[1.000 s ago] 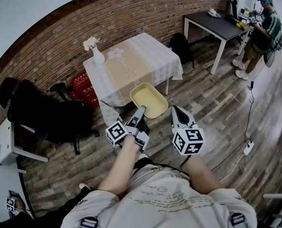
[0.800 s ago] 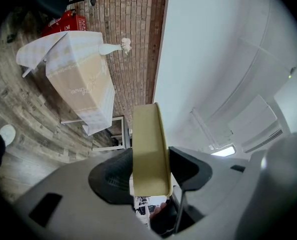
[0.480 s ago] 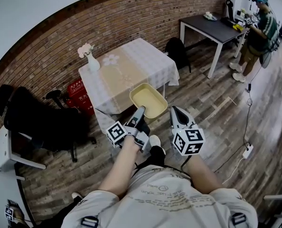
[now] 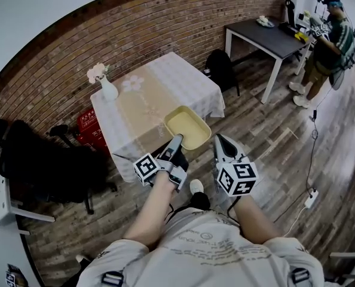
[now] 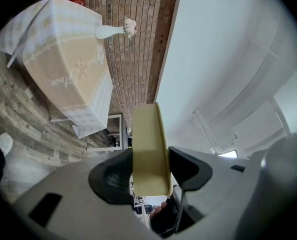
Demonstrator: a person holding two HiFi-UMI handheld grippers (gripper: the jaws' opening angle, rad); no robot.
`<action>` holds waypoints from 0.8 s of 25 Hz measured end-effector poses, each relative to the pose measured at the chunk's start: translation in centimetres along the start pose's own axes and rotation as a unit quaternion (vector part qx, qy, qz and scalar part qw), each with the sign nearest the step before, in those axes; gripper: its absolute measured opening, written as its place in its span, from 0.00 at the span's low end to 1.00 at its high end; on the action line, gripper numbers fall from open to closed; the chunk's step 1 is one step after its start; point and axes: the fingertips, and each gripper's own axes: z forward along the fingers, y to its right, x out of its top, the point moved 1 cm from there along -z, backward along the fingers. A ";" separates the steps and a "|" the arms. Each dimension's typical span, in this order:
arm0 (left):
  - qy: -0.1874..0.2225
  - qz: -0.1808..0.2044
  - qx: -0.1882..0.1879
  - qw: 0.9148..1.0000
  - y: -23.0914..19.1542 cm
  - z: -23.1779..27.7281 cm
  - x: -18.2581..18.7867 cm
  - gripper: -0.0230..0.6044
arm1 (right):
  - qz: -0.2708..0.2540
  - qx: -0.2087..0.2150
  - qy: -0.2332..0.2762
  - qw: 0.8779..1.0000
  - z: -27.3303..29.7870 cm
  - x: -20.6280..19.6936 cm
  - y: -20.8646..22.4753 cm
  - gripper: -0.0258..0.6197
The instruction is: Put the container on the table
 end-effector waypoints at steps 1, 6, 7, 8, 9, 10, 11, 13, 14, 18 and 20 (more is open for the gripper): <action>-0.001 0.000 0.004 1.000 -0.5 0.9 0.8 0.41 | 0.000 0.000 0.001 1.000 1.0 0.3 0.5 0.04; 0.000 -0.005 -0.011 1.000 -0.7 5.7 3.8 0.41 | 0.002 -0.003 0.001 1.000 6.0 1.6 2.8 0.04; 0.001 -0.005 -0.015 1.000 -0.8 6.6 4.4 0.41 | 0.002 -0.003 -0.001 1.000 7.0 1.7 3.3 0.04; 0.001 -0.006 -0.016 1.000 -0.9 7.4 4.9 0.41 | 0.002 -0.002 -0.003 1.000 8.0 1.9 3.7 0.04; 0.002 -0.007 -0.016 1.000 -1.1 8.3 5.6 0.41 | 0.003 -0.002 -0.004 1.000 9.0 2.0 4.1 0.04; 0.002 -0.009 -0.015 1.000 -1.4 9.0 6.2 0.41 | 0.004 -0.002 -0.007 1.000 10.0 2.1 4.5 0.04; 0.001 -0.010 -0.013 1.000 -1.7 9.8 6.8 0.41 | 0.005 -0.002 -0.009 1.000 11.1 2.2 4.9 0.04; 0.002 -0.013 -0.008 1.000 -2.4 11.0 8.1 0.41 | 0.006 -0.001 -0.015 1.000 13.1 2.2 5.5 0.04; 0.002 -0.014 -0.005 1.000 -2.8 11.5 8.8 0.41 | 0.007 0.000 -0.018 1.000 14.1 2.1 5.7 0.04; 0.005 -0.019 -0.001 1.000 -4.1 13.9 11.7 0.41 | 0.008 0.003 -0.026 1.000 18.1 2.3 6.6 0.04; 0.005 -0.021 -0.002 1.000 -4.5 15.3 13.0 0.41 | 0.007 0.003 -0.030 1.000 20.1 2.5 7.1 0.04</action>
